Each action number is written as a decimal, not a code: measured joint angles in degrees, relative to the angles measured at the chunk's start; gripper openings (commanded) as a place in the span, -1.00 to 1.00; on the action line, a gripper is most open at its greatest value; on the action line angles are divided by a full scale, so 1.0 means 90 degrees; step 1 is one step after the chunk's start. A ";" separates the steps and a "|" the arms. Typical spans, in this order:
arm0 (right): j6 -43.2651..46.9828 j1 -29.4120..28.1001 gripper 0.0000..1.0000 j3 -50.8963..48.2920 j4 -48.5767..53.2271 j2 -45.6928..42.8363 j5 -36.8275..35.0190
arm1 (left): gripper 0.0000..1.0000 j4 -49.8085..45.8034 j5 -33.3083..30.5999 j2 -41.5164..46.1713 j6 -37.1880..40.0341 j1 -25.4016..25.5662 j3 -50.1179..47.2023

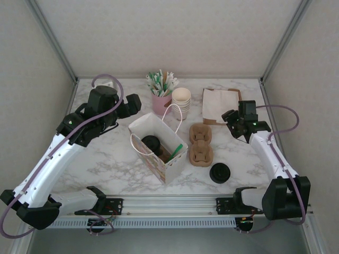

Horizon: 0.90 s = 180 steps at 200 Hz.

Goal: Pack the takeout coffee

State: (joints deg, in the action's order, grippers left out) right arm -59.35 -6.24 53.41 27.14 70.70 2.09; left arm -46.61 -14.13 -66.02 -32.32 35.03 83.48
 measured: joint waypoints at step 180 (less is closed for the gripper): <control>-0.0891 0.0466 -0.02 -0.0707 -0.2953 0.1955 0.0282 | 0.97 -0.0146 0.0034 0.0124 -0.0002 0.0000 0.0000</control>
State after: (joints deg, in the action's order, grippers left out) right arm -67.37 -2.04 47.05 0.56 88.29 4.62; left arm -47.92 -13.82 -64.90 -32.34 35.03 83.48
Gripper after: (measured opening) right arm 0.497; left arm 0.982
